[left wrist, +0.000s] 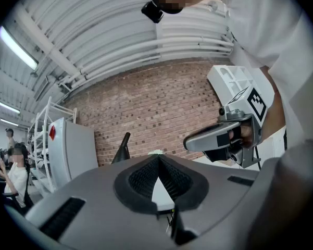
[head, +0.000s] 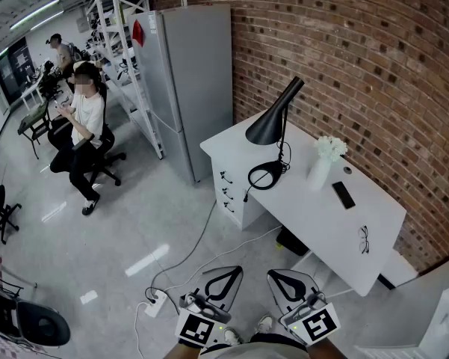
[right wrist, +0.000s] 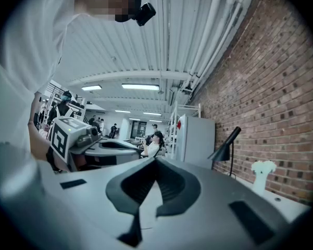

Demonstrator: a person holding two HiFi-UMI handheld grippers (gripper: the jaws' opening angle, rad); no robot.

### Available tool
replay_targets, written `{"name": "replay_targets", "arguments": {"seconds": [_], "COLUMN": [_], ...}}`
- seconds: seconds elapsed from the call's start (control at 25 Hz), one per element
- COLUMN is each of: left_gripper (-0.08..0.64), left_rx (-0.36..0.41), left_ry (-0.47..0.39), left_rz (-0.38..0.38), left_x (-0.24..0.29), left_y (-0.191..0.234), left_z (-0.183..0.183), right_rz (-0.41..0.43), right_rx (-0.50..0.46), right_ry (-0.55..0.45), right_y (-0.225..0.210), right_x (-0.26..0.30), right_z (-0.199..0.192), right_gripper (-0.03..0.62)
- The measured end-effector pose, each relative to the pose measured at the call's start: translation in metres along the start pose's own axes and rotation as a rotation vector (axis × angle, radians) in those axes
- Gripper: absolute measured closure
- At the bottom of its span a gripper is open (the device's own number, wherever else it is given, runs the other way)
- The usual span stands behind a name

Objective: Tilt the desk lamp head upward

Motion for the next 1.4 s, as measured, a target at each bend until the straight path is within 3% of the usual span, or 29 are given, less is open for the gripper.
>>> {"name": "replay_targets", "arguments": {"seconds": [0.28,0.88,1.12,1.4], "left_gripper": [0.554,0.554,0.554,0.554], "left_rx": [0.002,-0.022,-0.02,-0.029], "left_ry": [-0.007,-0.014,-0.007,-0.003], "left_rz": [0.006,0.001,-0.01,0.013], "left_x": [-0.009,-0.022,0.011,0.081], "left_y": [-0.006,-0.003,0.008,0.038], "left_z": [-0.002,-0.021,-0.023,-0.032], "right_rz": [-0.003,-0.018,-0.04,-0.016], "right_rx": [0.049,0.03,0.045,0.052], "right_ry": [0.002,0.015,0.011,0.007], "right_y": [0.007,0.026,-0.007,-0.077], "right_x": [0.0,0.003,0.016,0.059], "right_z": [-0.002,-0.009,-0.015,-0.021], "right_gripper": [0.575,0.575,0.575,0.575]}}
Point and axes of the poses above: the fingertips, and each gripper's own axes: x forward along the fingers, y to its left, z out of its top, the point moved 8 cm from there along -x, backward along the fingers, and after that the axes turned 8 degrees about y, right-handed, at the moved point
